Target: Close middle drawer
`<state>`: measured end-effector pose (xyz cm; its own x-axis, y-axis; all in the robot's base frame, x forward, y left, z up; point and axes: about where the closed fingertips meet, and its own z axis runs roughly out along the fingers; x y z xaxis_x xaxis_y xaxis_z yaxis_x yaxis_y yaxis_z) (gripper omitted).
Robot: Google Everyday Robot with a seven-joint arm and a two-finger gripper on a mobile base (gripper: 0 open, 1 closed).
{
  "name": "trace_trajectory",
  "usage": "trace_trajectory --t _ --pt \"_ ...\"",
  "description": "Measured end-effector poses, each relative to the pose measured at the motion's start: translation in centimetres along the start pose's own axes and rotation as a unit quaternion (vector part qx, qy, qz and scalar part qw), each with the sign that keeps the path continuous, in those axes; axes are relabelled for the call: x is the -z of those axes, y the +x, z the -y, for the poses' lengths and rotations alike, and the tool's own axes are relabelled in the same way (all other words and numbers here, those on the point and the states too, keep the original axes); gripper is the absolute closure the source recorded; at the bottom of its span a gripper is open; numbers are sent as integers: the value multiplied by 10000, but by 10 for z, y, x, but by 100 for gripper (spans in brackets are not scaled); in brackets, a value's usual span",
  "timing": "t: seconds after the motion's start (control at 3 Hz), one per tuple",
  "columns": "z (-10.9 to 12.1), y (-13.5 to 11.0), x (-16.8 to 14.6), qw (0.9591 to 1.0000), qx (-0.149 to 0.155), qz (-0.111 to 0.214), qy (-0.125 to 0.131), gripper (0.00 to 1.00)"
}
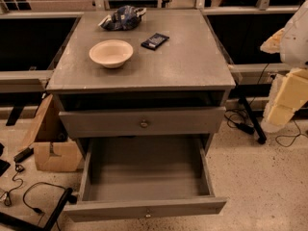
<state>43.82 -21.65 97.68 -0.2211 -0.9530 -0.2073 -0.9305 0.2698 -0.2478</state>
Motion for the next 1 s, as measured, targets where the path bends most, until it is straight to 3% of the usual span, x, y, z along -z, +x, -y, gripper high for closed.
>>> trace_trajectory --t 0.33,0.67,1.0 --pt "0 0 0 10000 0 1 0 0" --pt "-9 2 -21 9996 -155 219 8 0" --pt "-34 8 -68 9973 -492 550 -39 0"
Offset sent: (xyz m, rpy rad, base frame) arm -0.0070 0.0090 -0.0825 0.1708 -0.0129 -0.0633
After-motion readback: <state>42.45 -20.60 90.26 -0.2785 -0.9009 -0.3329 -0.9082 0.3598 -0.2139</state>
